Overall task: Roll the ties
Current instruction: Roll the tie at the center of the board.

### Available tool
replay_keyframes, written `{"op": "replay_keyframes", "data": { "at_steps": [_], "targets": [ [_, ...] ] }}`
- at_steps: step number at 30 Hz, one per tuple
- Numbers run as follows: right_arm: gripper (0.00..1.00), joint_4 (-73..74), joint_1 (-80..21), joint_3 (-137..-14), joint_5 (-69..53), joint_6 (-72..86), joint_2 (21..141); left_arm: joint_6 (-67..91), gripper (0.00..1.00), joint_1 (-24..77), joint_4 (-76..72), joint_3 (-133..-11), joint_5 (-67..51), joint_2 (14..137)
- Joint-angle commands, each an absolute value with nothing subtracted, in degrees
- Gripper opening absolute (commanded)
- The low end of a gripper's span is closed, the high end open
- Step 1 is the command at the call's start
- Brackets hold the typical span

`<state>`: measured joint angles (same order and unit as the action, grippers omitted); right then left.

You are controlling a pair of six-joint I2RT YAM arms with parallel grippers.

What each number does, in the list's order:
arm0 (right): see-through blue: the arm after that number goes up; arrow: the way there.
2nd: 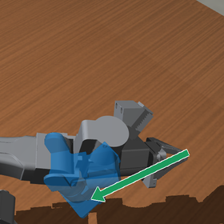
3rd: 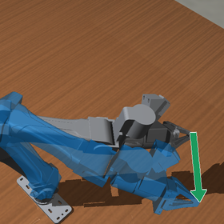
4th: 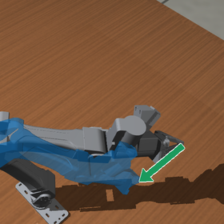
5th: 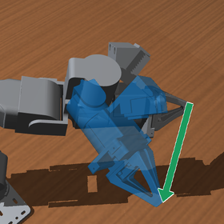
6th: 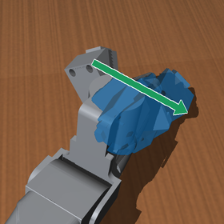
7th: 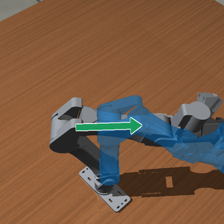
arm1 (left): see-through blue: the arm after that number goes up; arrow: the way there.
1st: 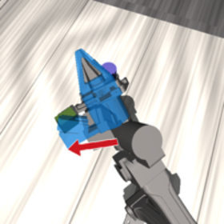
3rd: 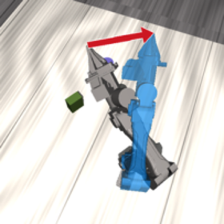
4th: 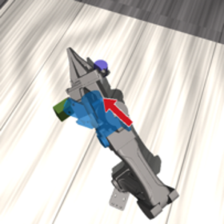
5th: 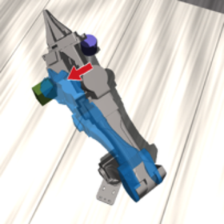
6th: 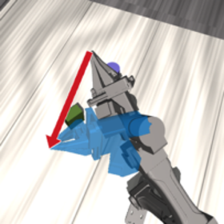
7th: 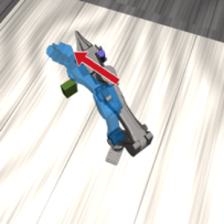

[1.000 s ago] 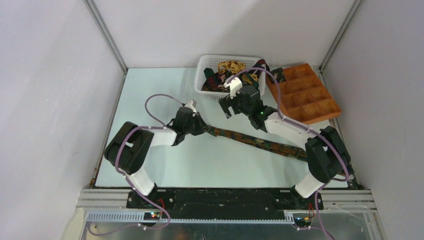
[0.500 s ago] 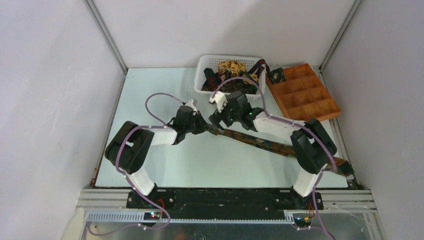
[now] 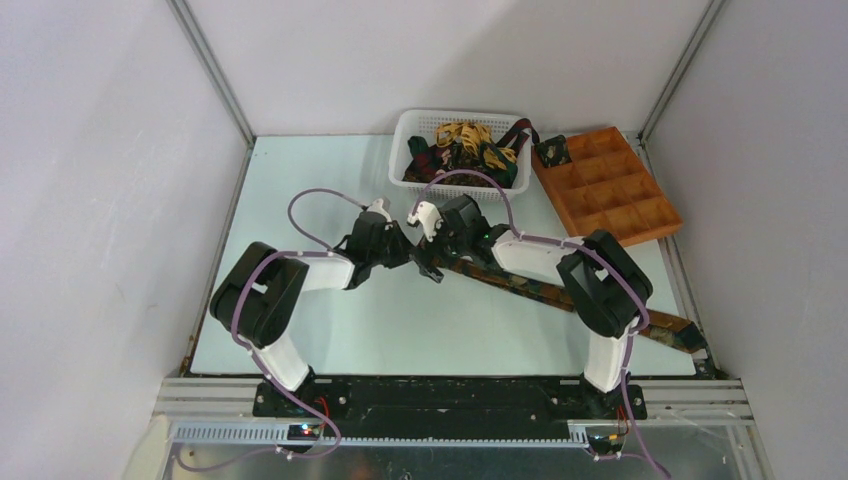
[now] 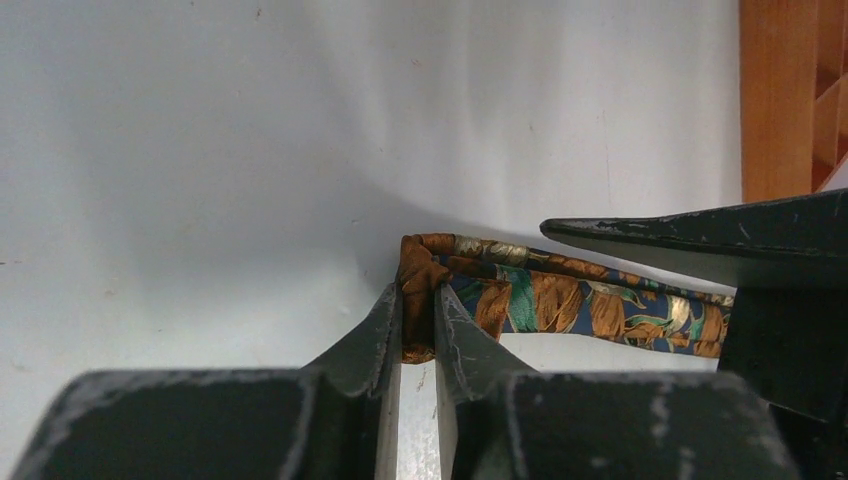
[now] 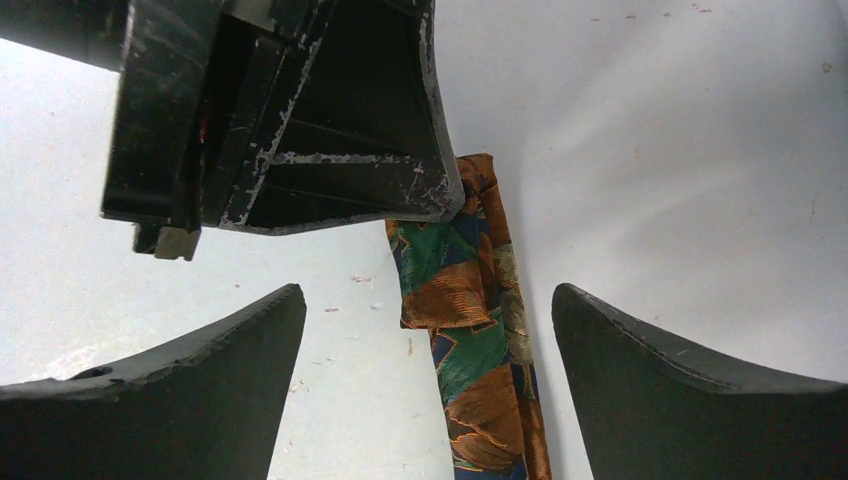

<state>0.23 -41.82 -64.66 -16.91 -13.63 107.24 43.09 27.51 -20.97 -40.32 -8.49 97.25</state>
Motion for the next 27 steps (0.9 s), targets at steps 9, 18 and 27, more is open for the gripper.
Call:
{"op": "replay_keyframes", "data": {
  "at_steps": [9, 18, 27],
  "targets": [
    [0.90, -2.8, -40.6, -65.0, -16.7, -17.7, 110.2, 45.8, 0.17, 27.6, -24.0, -41.4, -7.2, 98.2],
    [0.70, 2.7, -39.8, -69.2, -17.5, -18.6, 113.1, 45.6, 0.22, 27.7, -23.8, -41.4, -7.1, 98.6],
    [0.60, 5.3, -40.2, -71.2, -18.2, -18.9, 114.6, 45.2, 0.40, 27.7, -23.1, -41.3, -6.6, 98.5]
  ]
}}
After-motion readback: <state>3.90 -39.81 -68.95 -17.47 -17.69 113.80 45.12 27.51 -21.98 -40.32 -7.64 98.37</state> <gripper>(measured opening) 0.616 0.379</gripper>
